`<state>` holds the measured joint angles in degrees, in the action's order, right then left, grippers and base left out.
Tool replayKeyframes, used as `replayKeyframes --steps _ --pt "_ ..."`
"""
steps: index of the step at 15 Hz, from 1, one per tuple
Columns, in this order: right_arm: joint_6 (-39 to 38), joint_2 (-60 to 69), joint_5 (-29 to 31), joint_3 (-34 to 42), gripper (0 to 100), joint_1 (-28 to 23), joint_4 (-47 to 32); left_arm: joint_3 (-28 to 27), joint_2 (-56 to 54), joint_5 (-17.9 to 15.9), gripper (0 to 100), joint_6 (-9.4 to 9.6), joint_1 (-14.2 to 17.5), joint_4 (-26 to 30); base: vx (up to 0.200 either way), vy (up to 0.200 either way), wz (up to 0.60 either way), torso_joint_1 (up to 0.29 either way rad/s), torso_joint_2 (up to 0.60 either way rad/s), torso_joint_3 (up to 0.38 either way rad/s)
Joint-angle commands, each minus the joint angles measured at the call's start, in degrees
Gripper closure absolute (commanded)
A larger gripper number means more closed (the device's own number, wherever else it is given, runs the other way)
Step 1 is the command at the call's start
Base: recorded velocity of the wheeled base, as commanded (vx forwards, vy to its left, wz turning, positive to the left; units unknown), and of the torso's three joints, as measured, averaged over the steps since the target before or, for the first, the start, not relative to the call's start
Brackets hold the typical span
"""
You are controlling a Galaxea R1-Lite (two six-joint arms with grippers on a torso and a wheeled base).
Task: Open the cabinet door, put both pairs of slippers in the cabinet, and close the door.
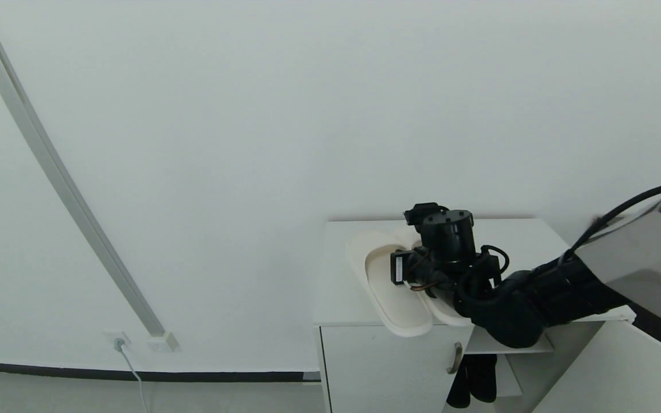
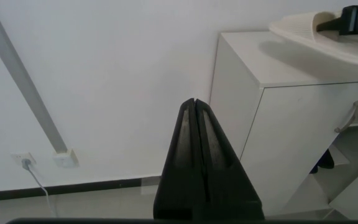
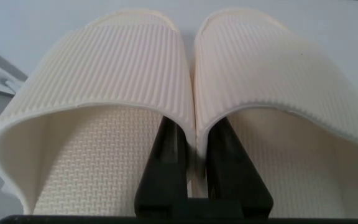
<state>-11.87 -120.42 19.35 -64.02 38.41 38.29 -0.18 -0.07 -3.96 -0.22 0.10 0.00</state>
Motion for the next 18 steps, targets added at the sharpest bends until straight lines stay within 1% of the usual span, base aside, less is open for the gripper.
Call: replayKeyframes --steps 1,3,6,10,16,18 --pt "-0.8 7.4 -1.2 7.2 100 1.3 2.8 0.0 0.1 0.0 100 -0.04 0.0 0.0 0.000 0.000 0.00 0.000 0.00 0.000" --pt "-0.9 12.2 -2.7 13.4 100 2.6 4.3 0.1 0.1 0.0 100 -0.04 0.0 0.0 0.000 0.000 0.00 0.000 0.00 0.000" --pt "-1.0 18.3 -2.9 20.4 100 5.1 4.6 0.1 0.1 0.0 100 -0.04 0.0 0.0 0.000 0.000 0.00 0.000 0.00 0.000" --pt "-1.2 18.4 -3.0 22.5 100 6.1 4.8 0.1 0.1 0.0 100 0.04 0.0 0.0 0.000 0.000 0.00 0.000 0.00 0.000" --pt "-1.1 17.7 -3.0 22.9 100 6.2 4.8 0.0 0.1 0.0 100 -0.04 0.0 0.0 0.000 0.000 0.00 0.000 0.00 0.000" --pt "-1.1 17.6 -2.9 23.1 100 6.3 4.8 0.0 0.1 0.0 100 -0.04 0.0 0.0 -0.200 0.000 0.00 0.002 0.00 0.002"
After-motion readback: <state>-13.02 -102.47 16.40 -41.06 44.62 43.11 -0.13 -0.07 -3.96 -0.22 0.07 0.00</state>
